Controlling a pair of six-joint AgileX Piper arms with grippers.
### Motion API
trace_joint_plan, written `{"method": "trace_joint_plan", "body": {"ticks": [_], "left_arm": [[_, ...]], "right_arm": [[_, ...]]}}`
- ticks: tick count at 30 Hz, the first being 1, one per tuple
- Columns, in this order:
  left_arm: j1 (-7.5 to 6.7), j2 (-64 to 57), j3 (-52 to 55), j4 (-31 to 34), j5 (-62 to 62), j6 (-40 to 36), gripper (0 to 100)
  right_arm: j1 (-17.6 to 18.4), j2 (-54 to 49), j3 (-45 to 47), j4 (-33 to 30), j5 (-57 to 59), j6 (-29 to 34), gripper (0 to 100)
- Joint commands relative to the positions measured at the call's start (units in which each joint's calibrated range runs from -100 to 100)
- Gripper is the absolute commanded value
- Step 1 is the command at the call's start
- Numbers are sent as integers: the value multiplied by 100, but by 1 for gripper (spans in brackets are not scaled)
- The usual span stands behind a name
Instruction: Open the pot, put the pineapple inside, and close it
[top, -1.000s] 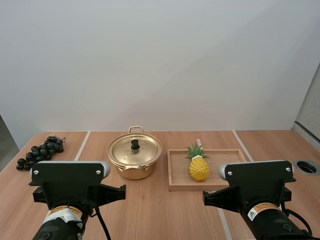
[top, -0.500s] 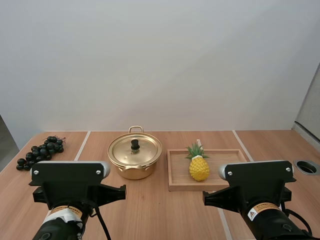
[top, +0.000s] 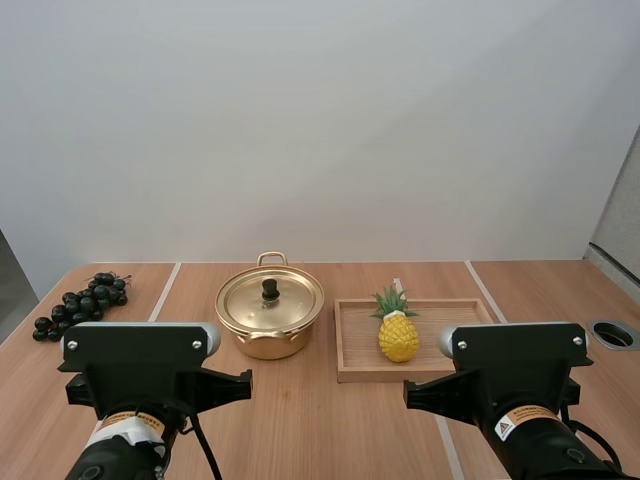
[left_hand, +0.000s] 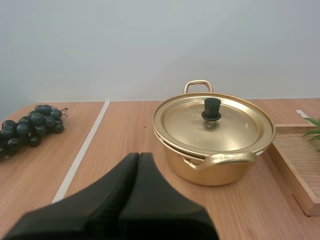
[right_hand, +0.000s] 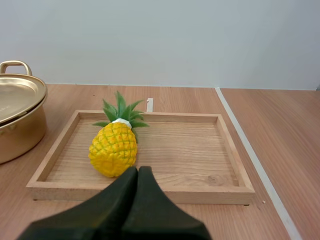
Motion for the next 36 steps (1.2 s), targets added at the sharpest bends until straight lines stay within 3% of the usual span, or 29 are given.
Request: {"method": "trace_joint_plan", "body": {"ticks": [1,35,36], "left_arm": [[8,-26,10,-88,-352,-21,0],[8,-26,10,-91,-84,-256,2],[8,-26,10,-91,-84,-256,5]], "right_arm": [[-22,-47,0,32,-157,-1,0],[-22,-47,0,-229,-157,11,0],[-22,-47,0,-228,-157,11,7]]}}
